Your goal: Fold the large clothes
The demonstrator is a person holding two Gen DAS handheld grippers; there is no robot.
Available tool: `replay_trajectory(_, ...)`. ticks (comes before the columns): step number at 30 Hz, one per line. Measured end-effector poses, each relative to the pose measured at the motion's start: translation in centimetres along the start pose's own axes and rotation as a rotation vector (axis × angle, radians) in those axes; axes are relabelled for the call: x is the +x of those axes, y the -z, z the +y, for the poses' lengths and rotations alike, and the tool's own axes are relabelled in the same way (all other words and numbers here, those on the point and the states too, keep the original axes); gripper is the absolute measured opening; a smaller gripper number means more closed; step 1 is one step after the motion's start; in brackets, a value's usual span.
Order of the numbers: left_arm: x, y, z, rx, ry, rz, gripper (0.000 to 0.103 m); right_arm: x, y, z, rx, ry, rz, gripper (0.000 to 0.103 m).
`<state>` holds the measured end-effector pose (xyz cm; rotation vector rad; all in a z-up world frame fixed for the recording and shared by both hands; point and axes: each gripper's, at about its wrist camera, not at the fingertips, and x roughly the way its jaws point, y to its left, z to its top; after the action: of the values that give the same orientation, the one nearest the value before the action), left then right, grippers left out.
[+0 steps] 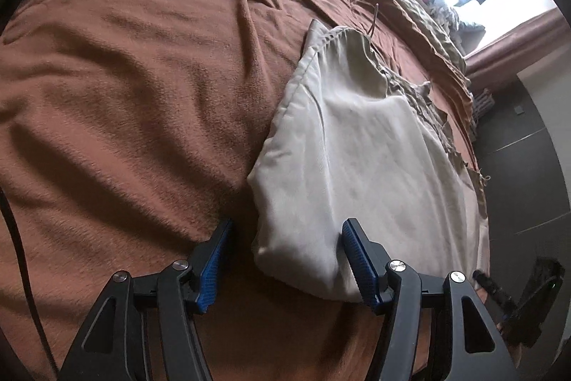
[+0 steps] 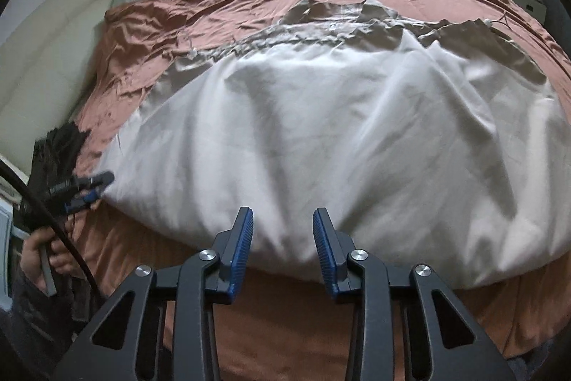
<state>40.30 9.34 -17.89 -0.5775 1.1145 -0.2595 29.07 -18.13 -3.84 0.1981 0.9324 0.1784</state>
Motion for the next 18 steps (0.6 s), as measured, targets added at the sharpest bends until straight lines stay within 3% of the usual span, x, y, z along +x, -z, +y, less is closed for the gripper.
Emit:
replay_trajectory(3,0.8,-0.2,0.1,-0.019,0.023,0.005,0.066,1.7,0.4,0.5,-0.017,0.038,0.038,0.031)
replay_trajectory(7,0.7,0.0,0.0,-0.025,0.022,-0.007,0.066,4.2,-0.7,-0.1,0.003,0.109,0.056,0.01)
replay_trajectory(9,0.5,0.4,-0.1,-0.04,0.06,-0.001,0.066,5.1,-1.9,-0.6,0.024,0.133,0.057,0.006)
replay_trajectory(18,0.4,0.1,0.5,-0.104,0.098,-0.036,0.064,9.4,-7.5,-1.5,0.053,0.168,0.07,0.006)
